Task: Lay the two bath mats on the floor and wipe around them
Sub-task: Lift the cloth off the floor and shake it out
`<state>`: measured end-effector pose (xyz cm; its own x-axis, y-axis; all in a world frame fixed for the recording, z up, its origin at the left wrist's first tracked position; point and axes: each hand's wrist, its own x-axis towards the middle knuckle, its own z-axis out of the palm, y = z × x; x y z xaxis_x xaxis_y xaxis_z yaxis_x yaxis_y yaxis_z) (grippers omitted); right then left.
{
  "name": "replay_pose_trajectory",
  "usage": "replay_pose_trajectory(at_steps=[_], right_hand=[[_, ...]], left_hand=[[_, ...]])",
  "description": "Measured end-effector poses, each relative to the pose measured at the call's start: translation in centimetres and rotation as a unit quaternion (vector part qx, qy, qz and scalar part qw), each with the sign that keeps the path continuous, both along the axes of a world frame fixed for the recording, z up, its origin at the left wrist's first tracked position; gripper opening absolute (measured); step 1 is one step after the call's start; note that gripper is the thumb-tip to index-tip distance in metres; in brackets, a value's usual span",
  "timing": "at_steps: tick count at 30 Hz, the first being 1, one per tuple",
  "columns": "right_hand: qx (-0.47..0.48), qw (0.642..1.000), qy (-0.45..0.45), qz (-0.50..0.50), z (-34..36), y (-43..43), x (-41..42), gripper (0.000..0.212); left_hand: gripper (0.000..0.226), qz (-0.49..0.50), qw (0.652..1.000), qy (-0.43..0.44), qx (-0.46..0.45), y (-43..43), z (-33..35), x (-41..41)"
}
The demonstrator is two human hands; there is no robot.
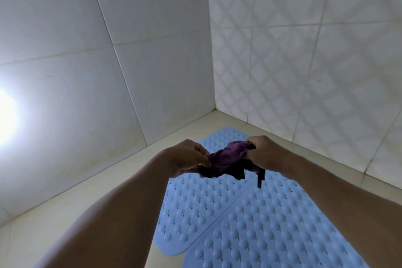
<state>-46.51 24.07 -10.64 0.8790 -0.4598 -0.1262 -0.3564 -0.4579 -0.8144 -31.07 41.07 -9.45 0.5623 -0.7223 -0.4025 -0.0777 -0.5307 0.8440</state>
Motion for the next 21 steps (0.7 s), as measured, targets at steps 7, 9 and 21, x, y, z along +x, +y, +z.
replay_pose_trajectory(at_steps=[7,9,21], right_hand=[[0.048,0.996,0.069,0.011,5.1,-3.1,-2.5,0.019],[0.055,0.993,0.105,0.021,6.3,-3.5,-3.1,0.024],[-0.099,0.983,0.156,-0.002,8.3,-6.0,-3.6,0.019]], left_hand=[[0.013,0.099,0.988,-0.063,-0.100,-2.2,1.4,-1.2],[0.014,0.127,0.981,-0.076,-0.129,-2.7,2.1,-1.1],[0.032,0.181,0.964,-0.148,-0.124,-4.8,4.0,0.3]])
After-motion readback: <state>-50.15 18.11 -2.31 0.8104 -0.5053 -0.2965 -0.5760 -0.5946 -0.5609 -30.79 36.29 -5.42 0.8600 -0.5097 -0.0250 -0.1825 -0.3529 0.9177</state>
